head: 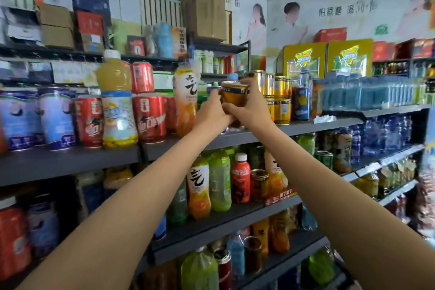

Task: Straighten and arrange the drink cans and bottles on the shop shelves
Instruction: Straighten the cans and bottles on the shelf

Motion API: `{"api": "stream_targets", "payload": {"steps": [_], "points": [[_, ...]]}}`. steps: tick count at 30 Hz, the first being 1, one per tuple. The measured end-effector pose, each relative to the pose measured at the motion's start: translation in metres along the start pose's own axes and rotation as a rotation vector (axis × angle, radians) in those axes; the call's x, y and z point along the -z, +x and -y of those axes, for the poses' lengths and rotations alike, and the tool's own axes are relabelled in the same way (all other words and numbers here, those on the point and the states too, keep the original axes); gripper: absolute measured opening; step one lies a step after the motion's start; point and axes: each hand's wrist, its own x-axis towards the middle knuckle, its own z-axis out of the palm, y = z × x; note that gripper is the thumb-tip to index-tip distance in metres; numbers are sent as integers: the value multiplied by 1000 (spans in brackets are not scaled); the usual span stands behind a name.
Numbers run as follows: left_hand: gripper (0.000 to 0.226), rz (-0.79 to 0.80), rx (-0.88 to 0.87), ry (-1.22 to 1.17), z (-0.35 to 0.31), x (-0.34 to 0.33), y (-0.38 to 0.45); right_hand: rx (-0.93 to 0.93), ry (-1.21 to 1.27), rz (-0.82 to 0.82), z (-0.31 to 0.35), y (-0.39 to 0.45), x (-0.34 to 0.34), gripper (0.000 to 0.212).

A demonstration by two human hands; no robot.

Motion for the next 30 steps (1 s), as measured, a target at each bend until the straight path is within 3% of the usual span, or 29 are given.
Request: {"api": "stream_targets", "payload": {"steps": [6,10,18,23,30], "points": [[61,169,-165,49,-34,-62,52,7,-3,-290,-65,43,44,77],[50,56,-339,276,-37,-98,78,0,152,-443,-113,89,75,85],[46,-123,-378,642,-40,-182,124,-87,266,-256,-202,184,120,91],[42,-127,-414,847,-46,-212,136,-56,260,-121,-234,210,113,80],[38,-179,-366,928,-36,-238,139,75,207,-39,-249,218,93,75]]}}
